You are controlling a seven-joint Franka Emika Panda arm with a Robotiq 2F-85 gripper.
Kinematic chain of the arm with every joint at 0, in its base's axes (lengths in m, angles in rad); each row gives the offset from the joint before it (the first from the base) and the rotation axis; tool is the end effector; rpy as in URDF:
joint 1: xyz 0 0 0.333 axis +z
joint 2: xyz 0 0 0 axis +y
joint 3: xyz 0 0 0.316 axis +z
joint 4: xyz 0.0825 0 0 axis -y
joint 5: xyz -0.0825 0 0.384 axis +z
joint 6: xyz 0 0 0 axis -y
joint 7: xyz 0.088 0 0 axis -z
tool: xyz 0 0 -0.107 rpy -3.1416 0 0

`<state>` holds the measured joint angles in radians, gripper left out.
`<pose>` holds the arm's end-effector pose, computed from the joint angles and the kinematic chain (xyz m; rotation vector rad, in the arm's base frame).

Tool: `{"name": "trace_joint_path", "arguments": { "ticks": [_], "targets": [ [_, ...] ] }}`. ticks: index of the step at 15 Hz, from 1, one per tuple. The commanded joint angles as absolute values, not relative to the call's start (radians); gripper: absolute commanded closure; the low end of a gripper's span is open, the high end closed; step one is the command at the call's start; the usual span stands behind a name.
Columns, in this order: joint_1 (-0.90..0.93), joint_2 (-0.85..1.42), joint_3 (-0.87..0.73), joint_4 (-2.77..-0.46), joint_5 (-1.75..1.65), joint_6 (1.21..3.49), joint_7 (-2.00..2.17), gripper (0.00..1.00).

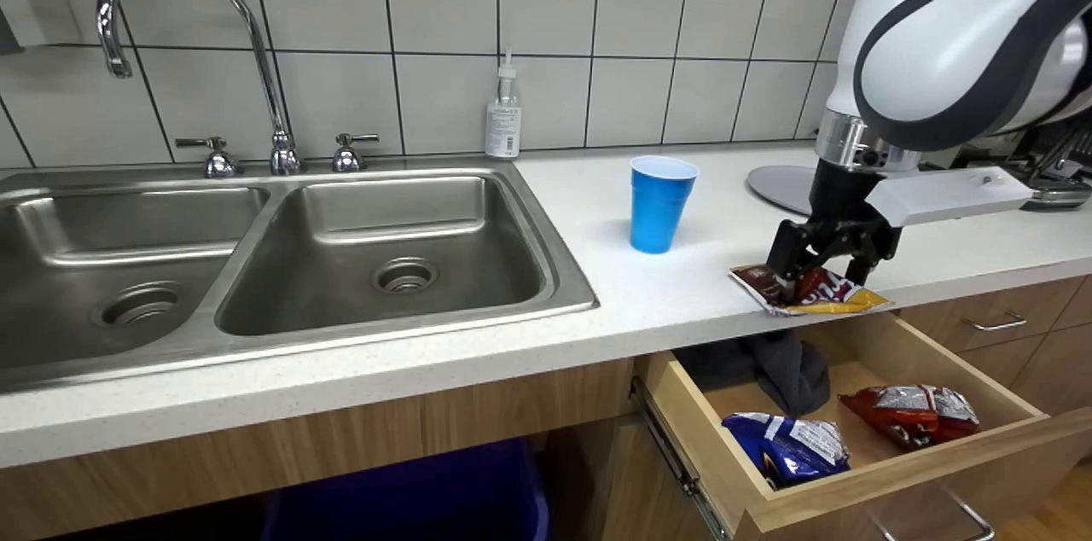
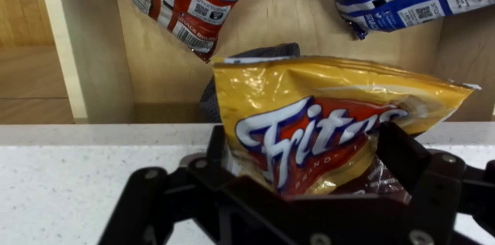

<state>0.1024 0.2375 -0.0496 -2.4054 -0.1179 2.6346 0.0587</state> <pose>0.4968 0.0285 0.2152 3.0690 0.1517 -0.0073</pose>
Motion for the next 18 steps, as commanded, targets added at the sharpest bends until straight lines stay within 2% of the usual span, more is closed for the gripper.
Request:
{"name": "trace_joint_path", "arguments": {
  "ticks": [1,11,18],
  "targets": [
    [0.094,0.146,-0.039,-2.5,-0.139,2.646,0.091,0.0],
    [0.088,0.049,-0.013,-2.586,-0.134,2.638,0.086,0.0],
    [0.083,0.077,-0.001,-2.563,-0.12,2.633,0.06,0.0]
  ]
}}
